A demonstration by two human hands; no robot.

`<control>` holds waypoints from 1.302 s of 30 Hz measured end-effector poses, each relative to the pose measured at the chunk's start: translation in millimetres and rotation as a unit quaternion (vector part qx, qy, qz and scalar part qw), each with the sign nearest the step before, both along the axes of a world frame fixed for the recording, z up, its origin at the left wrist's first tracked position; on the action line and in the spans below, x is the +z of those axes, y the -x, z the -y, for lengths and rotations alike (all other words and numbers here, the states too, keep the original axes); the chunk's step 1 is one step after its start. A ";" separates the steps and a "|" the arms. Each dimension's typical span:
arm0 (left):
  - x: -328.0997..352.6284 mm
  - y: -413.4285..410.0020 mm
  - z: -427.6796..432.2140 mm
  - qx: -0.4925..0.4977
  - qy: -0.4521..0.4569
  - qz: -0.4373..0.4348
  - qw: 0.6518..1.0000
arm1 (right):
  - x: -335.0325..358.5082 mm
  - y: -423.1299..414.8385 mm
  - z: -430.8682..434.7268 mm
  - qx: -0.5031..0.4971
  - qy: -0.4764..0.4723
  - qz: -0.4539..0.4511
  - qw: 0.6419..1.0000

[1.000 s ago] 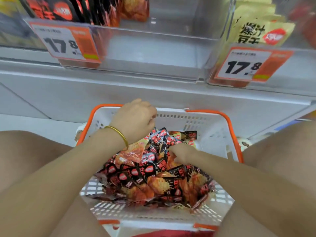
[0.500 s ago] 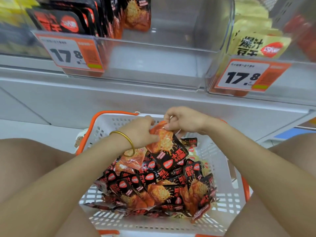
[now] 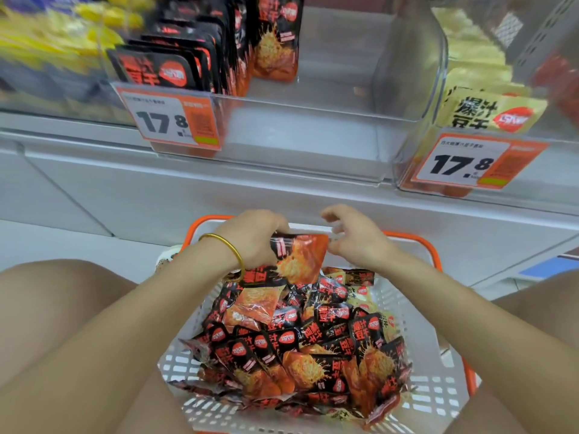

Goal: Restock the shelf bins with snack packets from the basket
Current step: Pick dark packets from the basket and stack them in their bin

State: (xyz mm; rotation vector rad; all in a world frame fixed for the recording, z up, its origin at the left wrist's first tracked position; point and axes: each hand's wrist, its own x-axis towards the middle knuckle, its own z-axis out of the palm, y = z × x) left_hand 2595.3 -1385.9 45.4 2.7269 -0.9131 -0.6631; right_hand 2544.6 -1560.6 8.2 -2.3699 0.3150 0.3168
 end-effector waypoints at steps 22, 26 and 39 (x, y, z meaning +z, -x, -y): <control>72.9 -84.5 -24.7 0.088 0.178 0.490 0.849 | 161.0 -172.8 -3.4 -0.145 -0.118 0.176 0.967; 68.0 -86.1 -25.8 0.083 0.168 0.511 0.839 | 126.6 -226.1 -7.8 -0.154 -0.089 0.103 0.979; 64.7 -95.2 -25.8 0.077 0.196 0.533 0.819 | 96.4 -292.1 -0.8 -0.215 0.058 0.159 0.962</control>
